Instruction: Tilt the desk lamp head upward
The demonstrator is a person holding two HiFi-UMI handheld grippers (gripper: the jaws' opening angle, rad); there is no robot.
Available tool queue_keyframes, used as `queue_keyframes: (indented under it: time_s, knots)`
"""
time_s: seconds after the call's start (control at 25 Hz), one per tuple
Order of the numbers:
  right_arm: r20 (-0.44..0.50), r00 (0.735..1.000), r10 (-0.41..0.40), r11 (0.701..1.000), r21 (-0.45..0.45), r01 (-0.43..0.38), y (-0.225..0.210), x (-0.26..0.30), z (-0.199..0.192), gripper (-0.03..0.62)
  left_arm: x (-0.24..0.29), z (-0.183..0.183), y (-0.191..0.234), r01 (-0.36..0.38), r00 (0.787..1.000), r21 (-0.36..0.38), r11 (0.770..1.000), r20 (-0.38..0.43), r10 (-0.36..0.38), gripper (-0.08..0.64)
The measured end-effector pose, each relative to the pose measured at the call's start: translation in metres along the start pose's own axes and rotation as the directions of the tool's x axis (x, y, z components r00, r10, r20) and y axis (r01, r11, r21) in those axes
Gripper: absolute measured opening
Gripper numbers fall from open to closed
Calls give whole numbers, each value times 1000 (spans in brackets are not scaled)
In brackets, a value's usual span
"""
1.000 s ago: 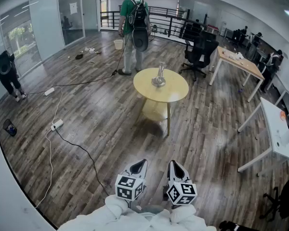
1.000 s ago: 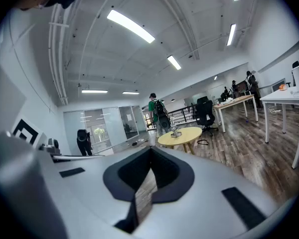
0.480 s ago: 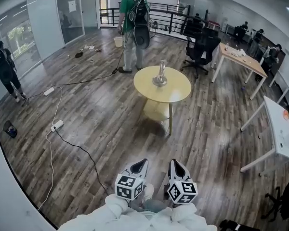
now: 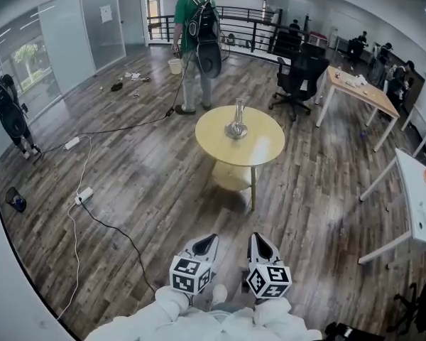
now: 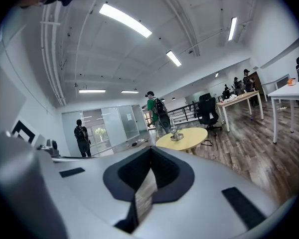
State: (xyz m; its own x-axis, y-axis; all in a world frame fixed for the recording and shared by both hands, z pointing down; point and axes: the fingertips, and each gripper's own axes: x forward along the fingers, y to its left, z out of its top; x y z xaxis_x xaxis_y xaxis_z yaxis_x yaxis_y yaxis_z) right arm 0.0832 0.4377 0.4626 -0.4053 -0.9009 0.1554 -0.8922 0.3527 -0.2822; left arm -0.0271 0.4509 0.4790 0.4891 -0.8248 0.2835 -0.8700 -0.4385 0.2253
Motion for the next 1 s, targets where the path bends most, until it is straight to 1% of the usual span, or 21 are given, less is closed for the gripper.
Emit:
queue_keyframes:
  time_s: [0.2, 0.52, 0.8, 1.0]
  knots:
    - [11, 1000, 0, 1000, -4, 0, -24, 37, 21, 12, 41, 20, 12, -2, 1000, 7, 1000, -3, 2, -1]
    - [-2, 1000, -12, 1000, 4, 12, -64, 93, 31, 12, 110, 47, 26, -5, 1000, 22, 1000, 3, 5, -2]
    - [-17, 999, -28, 999, 30, 28, -90, 132, 33, 12, 144, 54, 44, -27, 1000, 6, 1000, 6, 27, -1]
    - [-24, 999, -40, 998, 46, 41, -106, 151, 37, 12, 166, 59, 56, -35, 999, -3, 999, -11, 35, -2]
